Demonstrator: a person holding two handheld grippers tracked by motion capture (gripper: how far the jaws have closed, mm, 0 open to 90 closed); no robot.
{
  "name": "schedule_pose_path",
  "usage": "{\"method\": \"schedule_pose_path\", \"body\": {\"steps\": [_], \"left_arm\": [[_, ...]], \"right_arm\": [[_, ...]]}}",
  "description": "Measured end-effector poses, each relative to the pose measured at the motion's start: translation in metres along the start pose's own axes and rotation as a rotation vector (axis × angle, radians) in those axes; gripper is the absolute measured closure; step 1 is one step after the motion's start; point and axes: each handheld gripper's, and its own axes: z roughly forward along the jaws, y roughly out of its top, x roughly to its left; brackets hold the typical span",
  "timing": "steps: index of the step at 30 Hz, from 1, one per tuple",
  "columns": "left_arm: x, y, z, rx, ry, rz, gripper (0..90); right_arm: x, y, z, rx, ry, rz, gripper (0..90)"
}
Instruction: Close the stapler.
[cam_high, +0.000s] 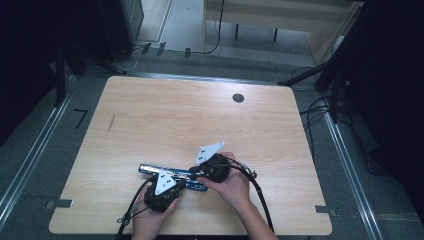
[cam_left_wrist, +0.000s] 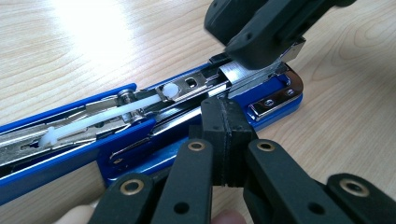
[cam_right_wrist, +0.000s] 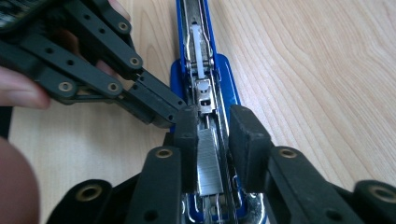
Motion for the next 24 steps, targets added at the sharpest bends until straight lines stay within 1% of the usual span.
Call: {"method": "schedule_pose_path", "body": {"steps": [3,4,5,6,7,9,10,11,13,14,16,17,19,23,24], "left_arm": [[0.0,0.0,0.0,0.002,-0.001,0.001,90.0],[0.0,0.0,0.0,0.002,-0.001,0.001,90.0],[0.0,0.0,0.0,0.001,-0.001,0.001,90.0],[0.0,0.0,0.0,0.001,-0.001,0.001,89.9],[0.0,0.0,0.0,0.0,-0.001,-0.001,89.8],[0.0,0.0,0.0,0.002,0.0,0.003,89.8],[0.0,0.0,0.0,0.003,-0.001,0.003,89.8],[0.0,0.0,0.0,0.004,-0.002,0.003,89.8],[0.0,0.0,0.0,0.002,-0.001,0.002,89.8],[0.0,0.0,0.0,0.002,-0.001,0.001,89.8],[0.0,0.0,0.0,-0.001,-0.001,0.0,89.8],[0.0,0.0,0.0,0.001,-0.001,0.0,89.8],[0.0,0.0,0.0,0.001,-0.002,-0.001,89.8],[0.0,0.0,0.0,0.001,-0.002,-0.001,89.7],[0.0,0.0,0.0,0.001,-0.002,-0.001,89.7]], "right_arm": [[0.002,-0.004,-0.002,-0.004,0.014,-0.023,71.7],[0.003,-0.005,-0.002,0.004,0.006,-0.034,71.5],[0.004,-0.007,-0.001,0.013,-0.01,-0.052,70.8],[0.006,-0.008,-0.001,0.005,-0.024,-0.066,69.5],[0.008,-0.01,-0.001,0.006,-0.037,-0.069,69.4],[0.011,-0.013,0.002,0.032,-0.077,-0.097,69.9],[0.014,-0.015,0.004,0.027,-0.095,-0.123,70.0],[0.017,-0.017,0.004,0.016,-0.119,-0.135,70.7],[0.02,-0.019,0.004,0.006,-0.148,-0.162,70.8],[0.022,-0.019,0.004,0.006,-0.155,-0.165,70.8],[0.024,-0.018,0.005,0.005,-0.173,-0.186,70.4],[0.025,-0.018,0.005,0.003,-0.176,-0.196,70.3],[0.025,-0.018,0.004,-0.012,-0.177,-0.199,70.2],[0.024,-0.017,0.0,-0.046,-0.169,-0.195,70.9],[0.025,-0.017,0.0,-0.049,-0.161,-0.19,73.5]]}}
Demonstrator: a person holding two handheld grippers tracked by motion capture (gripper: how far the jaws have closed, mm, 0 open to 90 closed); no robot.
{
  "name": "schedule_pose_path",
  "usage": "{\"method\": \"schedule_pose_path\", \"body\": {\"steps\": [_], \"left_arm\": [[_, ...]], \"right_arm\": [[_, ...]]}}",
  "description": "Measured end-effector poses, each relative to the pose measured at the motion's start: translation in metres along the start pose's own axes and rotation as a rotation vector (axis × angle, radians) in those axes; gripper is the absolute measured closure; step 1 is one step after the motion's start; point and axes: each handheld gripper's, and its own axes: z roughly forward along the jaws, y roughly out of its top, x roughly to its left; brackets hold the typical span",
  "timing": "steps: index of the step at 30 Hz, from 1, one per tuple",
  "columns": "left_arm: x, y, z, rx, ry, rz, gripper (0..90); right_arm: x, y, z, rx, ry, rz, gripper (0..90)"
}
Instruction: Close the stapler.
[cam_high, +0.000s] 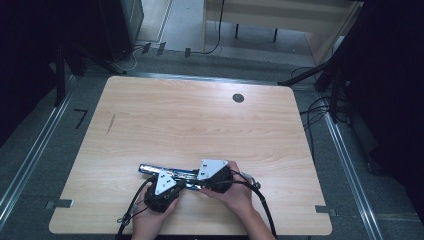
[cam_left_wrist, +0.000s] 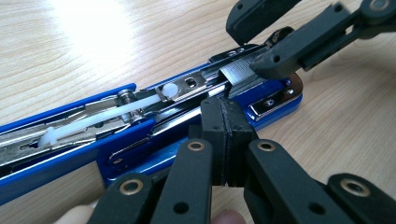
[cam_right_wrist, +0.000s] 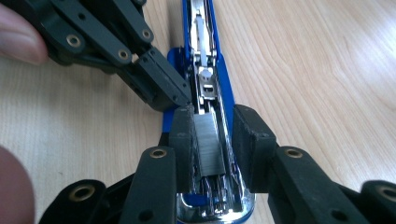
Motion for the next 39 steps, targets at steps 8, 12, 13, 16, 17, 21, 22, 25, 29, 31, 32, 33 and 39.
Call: {"method": "schedule_pose_path", "body": {"steps": [8,12,13,16,17,21,22,25,29,31,32,33,39], "left_arm": [[0.0,0.0,0.0,0.0,-0.002,0.0,89.5],[0.0,0.0,0.0,0.0,-0.002,-0.001,89.6],[0.0,0.0,0.0,0.001,-0.002,0.0,89.5],[0.0,0.0,0.0,0.001,-0.002,-0.001,89.5],[0.0,0.0,0.0,0.001,-0.002,-0.001,89.5],[0.0,0.0,0.0,0.0,-0.005,-0.004,89.6],[0.0,0.0,0.0,0.0,-0.006,-0.004,89.6],[0.001,0.0,0.0,0.0,-0.007,-0.005,89.6],[0.001,0.0,0.0,-0.002,-0.008,-0.008,89.6],[0.001,0.0,0.0,-0.002,-0.008,-0.008,89.7],[0.001,0.0,0.0,-0.002,-0.008,-0.008,89.7],[0.001,0.0,0.0,-0.002,-0.008,-0.009,89.7],[0.001,0.0,0.0,0.0,-0.01,-0.006,89.7]], "right_arm": [[-0.001,-0.001,0.004,0.023,0.016,-0.005,78.6],[0.0,0.0,0.005,0.023,0.023,0.005,79.6],[-0.001,0.0,0.005,0.023,0.028,0.01,79.7],[-0.002,0.002,0.004,0.028,0.03,0.02,79.9],[-0.002,0.003,0.003,0.025,0.033,0.02,79.9],[-0.005,0.007,-0.003,0.008,0.044,0.029,79.9],[-0.006,0.008,-0.004,0.009,0.043,0.029,79.9],[-0.008,0.011,-0.007,0.011,0.045,0.031,79.9],[-0.011,0.014,-0.009,0.01,0.047,0.03,79.9],[-0.012,0.015,-0.01,0.029,0.052,0.037,79.9],[-0.013,0.016,-0.01,0.032,0.049,0.035,79.9],[-0.014,0.017,-0.01,0.039,0.05,0.038,79.9],[-0.022,0.019,-0.006,0.074,0.076,0.082,79.9]]}}
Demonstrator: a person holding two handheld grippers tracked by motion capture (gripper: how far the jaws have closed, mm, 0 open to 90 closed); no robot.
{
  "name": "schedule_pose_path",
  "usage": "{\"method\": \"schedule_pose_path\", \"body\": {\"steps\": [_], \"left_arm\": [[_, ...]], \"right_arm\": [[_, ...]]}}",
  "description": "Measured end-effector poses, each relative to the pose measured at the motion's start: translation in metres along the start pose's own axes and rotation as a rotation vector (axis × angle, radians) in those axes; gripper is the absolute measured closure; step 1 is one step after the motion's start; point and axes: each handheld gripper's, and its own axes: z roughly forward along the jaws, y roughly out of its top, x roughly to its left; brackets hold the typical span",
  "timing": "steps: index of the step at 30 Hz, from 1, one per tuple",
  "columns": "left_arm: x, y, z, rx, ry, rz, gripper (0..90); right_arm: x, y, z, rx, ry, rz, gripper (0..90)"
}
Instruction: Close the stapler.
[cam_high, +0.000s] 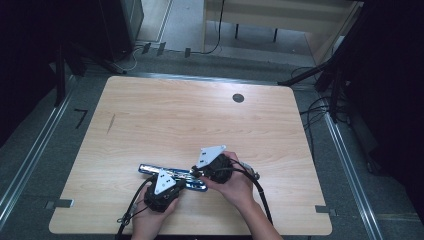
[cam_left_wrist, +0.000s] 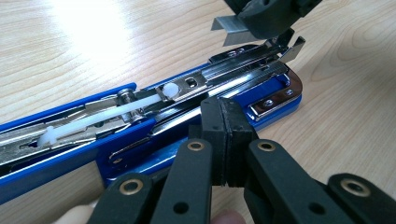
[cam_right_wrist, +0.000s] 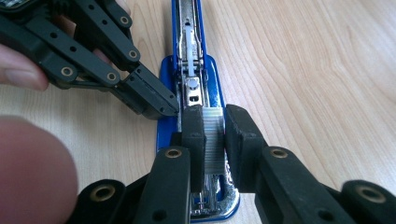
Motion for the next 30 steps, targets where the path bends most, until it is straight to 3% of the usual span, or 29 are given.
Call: {"method": "schedule_pose_path", "body": {"steps": [7,15,30], "left_arm": [[-0.0002,0.0,0.0,0.0,0.001,0.0,89.7],[-0.0002,0.0,0.0001,-0.001,0.0,0.0,89.7],[-0.0006,0.0,0.0002,-0.003,0.002,-0.002,89.7]], "right_arm": [[0.0025,0.0061,0.0075,0.057,0.017,-0.036,79.9],[-0.0007,0.0087,0.0079,0.094,0.05,-0.023,79.9],[-0.0048,0.0092,0.0107,0.112,0.088,-0.024,79.9]]}}
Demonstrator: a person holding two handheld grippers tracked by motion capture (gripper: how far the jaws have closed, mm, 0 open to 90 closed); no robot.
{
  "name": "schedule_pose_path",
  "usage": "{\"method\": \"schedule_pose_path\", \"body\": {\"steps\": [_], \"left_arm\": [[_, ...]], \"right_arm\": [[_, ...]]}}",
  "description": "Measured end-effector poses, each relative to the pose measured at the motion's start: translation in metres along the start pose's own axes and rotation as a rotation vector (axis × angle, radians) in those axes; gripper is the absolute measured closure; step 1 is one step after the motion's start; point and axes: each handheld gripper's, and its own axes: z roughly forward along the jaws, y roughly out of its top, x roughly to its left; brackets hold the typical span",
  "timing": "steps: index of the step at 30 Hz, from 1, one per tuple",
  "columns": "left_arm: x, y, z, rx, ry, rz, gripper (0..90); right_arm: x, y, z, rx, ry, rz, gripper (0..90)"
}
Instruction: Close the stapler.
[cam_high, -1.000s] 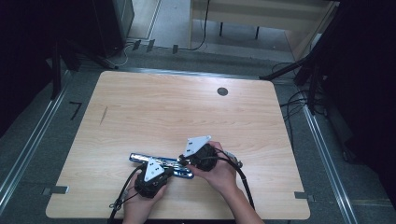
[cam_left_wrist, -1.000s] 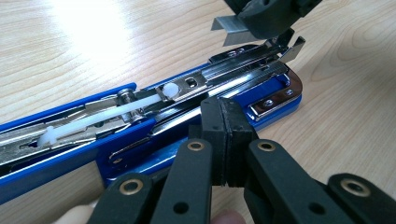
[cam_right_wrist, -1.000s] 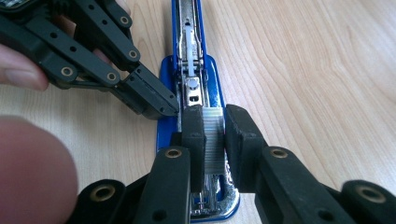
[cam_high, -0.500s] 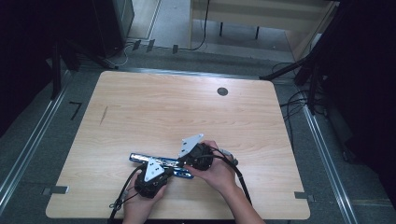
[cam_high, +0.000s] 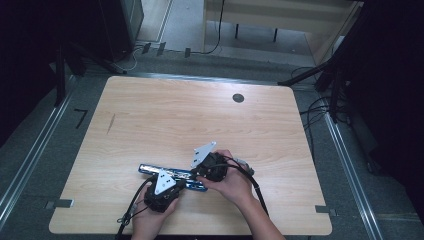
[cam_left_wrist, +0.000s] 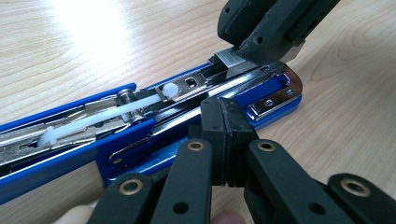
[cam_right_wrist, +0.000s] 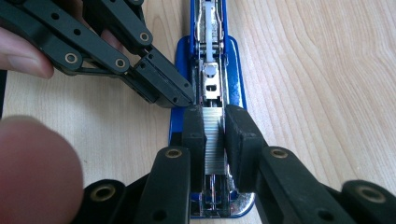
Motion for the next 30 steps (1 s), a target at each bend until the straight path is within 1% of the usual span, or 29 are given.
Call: {"method": "schedule_pose_path", "body": {"steps": [7,25,27,30], "left_arm": [[0.0001,0.0,0.0,0.0,0.0,0.0,89.7],[0.0,0.0,0.0,0.0,0.001,0.001,89.7],[0.0,0.0,0.0,0.0,0.001,0.001,89.6],[0.0001,0.0,-0.0001,0.002,0.0,0.001,89.6]], "right_arm": [[-0.002,-0.0004,0.0007,0.0,0.012,0.005,79.9],[-0.0025,-0.0005,0.0034,0.01,0.013,-0.001,79.4],[-0.0024,-0.0006,0.0034,0.011,0.012,0.004,79.2],[-0.0031,-0.0008,0.0029,0.006,0.007,0.004,76.4]]}}
